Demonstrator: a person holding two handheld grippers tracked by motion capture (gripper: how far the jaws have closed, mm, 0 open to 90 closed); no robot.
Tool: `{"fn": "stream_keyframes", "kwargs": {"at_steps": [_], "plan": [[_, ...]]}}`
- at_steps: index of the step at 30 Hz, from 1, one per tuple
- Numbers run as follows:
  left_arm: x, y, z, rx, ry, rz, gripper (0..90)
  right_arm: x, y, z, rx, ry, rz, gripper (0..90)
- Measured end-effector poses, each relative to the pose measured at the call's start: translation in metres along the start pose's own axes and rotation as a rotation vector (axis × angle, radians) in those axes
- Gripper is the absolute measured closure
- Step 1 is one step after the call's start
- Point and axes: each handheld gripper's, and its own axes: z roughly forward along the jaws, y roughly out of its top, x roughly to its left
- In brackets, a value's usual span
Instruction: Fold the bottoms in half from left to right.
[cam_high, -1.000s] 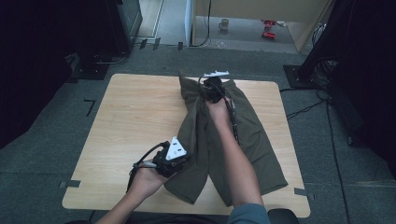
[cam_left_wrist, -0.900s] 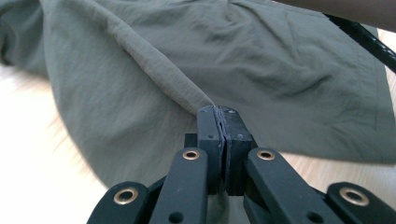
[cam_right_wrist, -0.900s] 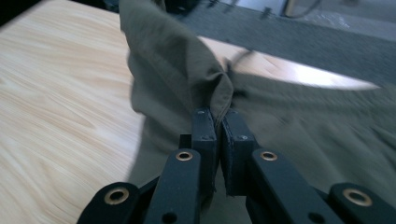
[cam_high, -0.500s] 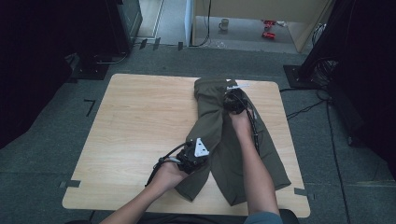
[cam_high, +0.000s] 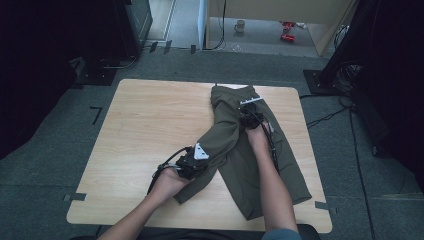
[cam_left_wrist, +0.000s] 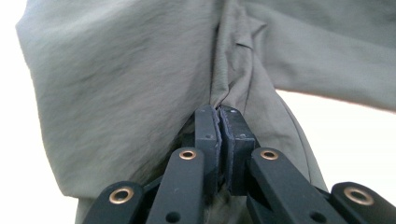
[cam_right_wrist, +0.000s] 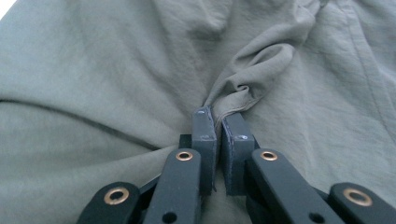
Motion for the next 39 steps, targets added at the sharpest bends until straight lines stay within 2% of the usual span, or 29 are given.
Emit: {"fn": "stream_keyframes", "kwargs": {"at_steps": [7, 15, 17, 24, 26, 29, 32, 36, 39], "plan": [[0.031, -0.013, -0.009, -0.007, 0.047, -0.058, 86.4, 0.015, 0.002, 0.002, -0.003, 0.003, -0.024, 85.4], [0.073, -0.027, -0.022, 0.01, 0.14, -0.115, 86.0, 0.044, 0.011, 0.01, -0.022, 0.012, -0.051, 85.4], [0.086, -0.032, -0.025, 0.008, 0.157, -0.142, 85.9, 0.052, 0.014, 0.012, -0.029, 0.018, -0.06, 85.4], [0.115, -0.044, -0.035, 0.023, 0.25, -0.163, 85.9, 0.076, 0.025, 0.022, -0.049, 0.056, -0.037, 85.4], [0.12, -0.046, -0.037, 0.024, 0.26, -0.183, 86.0, 0.084, 0.028, 0.024, -0.057, 0.064, -0.041, 85.3], [0.122, -0.047, -0.04, 0.025, 0.258, -0.2, 86.8, 0.091, 0.031, 0.026, -0.059, 0.08, -0.045, 85.0], [0.118, -0.045, -0.046, 0.01, 0.243, -0.211, 87.9, 0.088, 0.032, 0.026, -0.052, 0.101, -0.022, 84.8], [0.104, -0.035, -0.063, -0.048, 0.199, -0.204, 88.6, 0.078, 0.033, 0.021, -0.059, 0.141, 0.023, 85.4], [0.085, -0.023, -0.078, -0.081, 0.163, -0.168, 88.8, 0.073, 0.036, 0.012, -0.089, 0.156, 0.037, 85.4]]}}
